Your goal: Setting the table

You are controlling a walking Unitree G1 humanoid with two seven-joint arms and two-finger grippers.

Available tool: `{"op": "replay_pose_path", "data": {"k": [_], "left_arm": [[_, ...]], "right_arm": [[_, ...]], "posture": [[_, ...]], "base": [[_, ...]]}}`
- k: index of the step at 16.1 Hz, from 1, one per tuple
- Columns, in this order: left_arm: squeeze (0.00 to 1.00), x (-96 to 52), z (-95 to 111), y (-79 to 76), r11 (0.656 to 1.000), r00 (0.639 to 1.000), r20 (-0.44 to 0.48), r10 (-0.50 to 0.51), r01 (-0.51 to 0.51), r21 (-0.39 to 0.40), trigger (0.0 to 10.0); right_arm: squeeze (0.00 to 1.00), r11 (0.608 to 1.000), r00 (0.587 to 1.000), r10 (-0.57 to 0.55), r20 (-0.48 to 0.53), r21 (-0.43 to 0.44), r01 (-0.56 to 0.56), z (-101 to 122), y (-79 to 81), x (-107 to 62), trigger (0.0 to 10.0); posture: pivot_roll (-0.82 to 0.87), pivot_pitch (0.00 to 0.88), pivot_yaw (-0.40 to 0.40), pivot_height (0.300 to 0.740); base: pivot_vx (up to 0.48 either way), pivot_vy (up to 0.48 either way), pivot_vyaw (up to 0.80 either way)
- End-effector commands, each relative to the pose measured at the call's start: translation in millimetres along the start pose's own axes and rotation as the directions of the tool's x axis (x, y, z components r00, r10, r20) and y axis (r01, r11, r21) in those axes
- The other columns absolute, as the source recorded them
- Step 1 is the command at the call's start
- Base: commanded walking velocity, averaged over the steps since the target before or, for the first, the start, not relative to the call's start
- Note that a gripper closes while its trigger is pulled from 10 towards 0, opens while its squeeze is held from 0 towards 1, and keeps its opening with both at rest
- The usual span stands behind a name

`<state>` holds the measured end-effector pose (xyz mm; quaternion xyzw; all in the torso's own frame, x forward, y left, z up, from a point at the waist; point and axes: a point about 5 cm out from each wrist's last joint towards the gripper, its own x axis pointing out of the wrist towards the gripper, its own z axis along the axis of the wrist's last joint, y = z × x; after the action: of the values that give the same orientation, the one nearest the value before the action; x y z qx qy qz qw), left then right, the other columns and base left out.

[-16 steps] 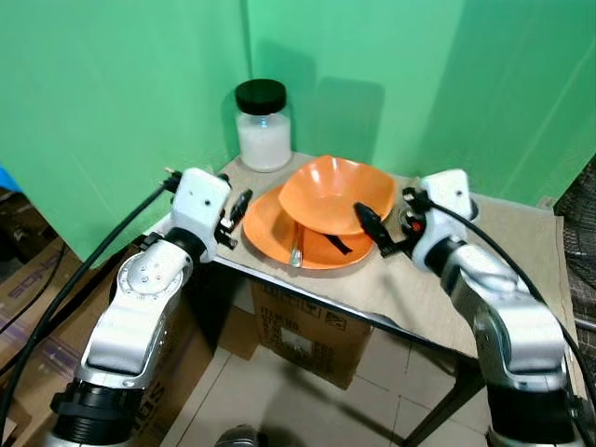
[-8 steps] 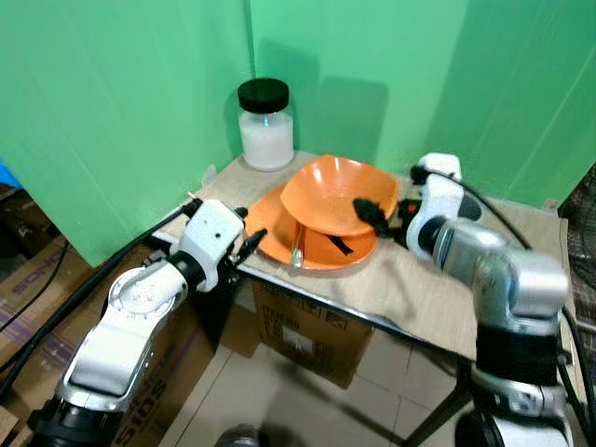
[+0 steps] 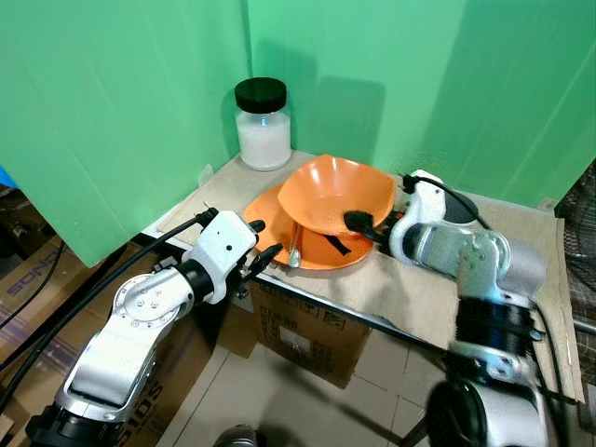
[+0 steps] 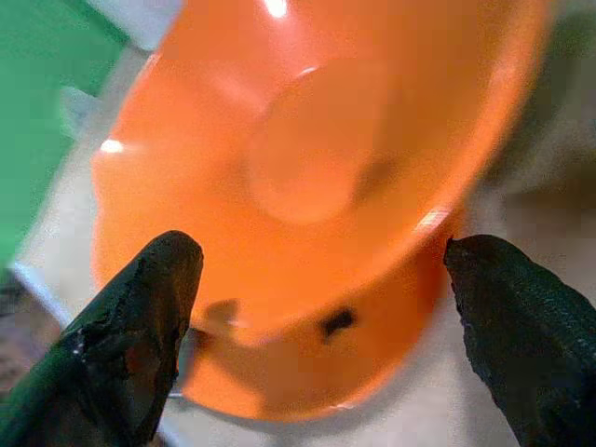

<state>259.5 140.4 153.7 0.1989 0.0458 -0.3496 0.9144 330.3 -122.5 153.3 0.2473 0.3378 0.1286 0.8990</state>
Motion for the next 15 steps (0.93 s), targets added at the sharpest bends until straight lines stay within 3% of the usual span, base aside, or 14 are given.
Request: {"op": "replay_pose_path", "data": {"k": [1, 5, 6, 7, 8, 15], "left_arm": [[0.0, -2.4, -1, -3.2, 0.999, 0.999, -0.012, -0.03, 0.03, -0.013, 10.0], [0.0, -6.0, -7, -8.0, 0.997, 0.995, -0.059, -0.075, 0.075, -0.011, 10.0], [0.0, -6.0, -7, -8.1, 0.997, 0.995, -0.063, -0.075, 0.075, -0.003, 10.0], [0.0, -6.6, -5, -7.3, 0.998, 0.996, -0.06, -0.068, 0.067, -0.007, 10.0], [0.0, -7.1, -5, -7.5, 0.998, 0.996, -0.063, -0.069, 0.068, -0.01, 10.0], [0.0, -7.5, -6, -7.9, 0.997, 0.994, -0.079, -0.079, 0.079, 0.002, 10.0]], "right_arm": [[0.0, 0.999, 0.999, 0.034, 0.007, 0.031, -0.034, 3, 4.8, 4.4, 10.0], [0.0, 0.99, 0.999, 0.04, -0.019, 0.137, -0.037, -1, 8.7, 21.4, 10.0], [0.0, 0.98, 0.999, 0.031, -0.014, 0.195, -0.028, -2, 7.4, 25.6, 7.3], [0.0, 0.974, 1.0, 0.019, -0.006, 0.227, -0.017, -3, 6.6, 30.1, 2.2], [0.0, 0.971, 1.0, 0.016, 0.0, 0.24, -0.016, -4, 6.6, 33.5, 0.0], [0.0, 0.936, 1.0, 0.013, 0.003, 0.352, -0.013, -13, 7.1, 44.6, 0.0]], "posture": [[0.12, 0.0, 0.001, 0.74], [0.13, 0.0, -0.01, 0.74], [0.13, 0.0, -0.013, 0.74], [0.13, 0.0, -0.008, 0.74], [0.13, 0.0, -0.001, 0.74], [0.12, 0.0, 0.003, 0.74]], "base": [[0.0, 0.0, 0.0], [0.0, 0.0, 0.0], [0.0, 0.0, 0.0], [0.0, 0.0, 0.0], [0.0, 0.0, 0.0], [0.0, 0.0, 0.0]]}}
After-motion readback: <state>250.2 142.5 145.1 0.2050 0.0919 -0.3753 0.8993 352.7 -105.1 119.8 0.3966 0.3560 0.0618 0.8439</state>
